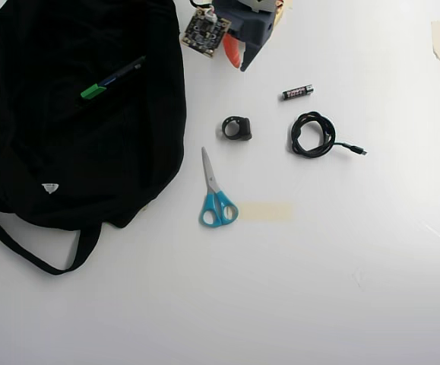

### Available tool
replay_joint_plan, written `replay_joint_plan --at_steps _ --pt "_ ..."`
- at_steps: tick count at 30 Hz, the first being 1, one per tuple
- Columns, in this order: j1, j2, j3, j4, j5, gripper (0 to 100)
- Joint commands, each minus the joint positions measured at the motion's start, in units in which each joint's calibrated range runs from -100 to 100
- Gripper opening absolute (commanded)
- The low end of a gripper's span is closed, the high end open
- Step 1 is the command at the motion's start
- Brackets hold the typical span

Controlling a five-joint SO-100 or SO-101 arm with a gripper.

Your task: Put the green marker into the black bag

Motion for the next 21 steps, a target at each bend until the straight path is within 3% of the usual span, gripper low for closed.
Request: replay_joint_plan --at_steps 1,8,21 --pt "-1.4 -6.2 7.9 -7.1 1.3 2" --pt "-1.6 -16.2 25.8 -17.0 6.0 2" --pt "-4.4 -35.5 42.1 -17.7 9.0 2"
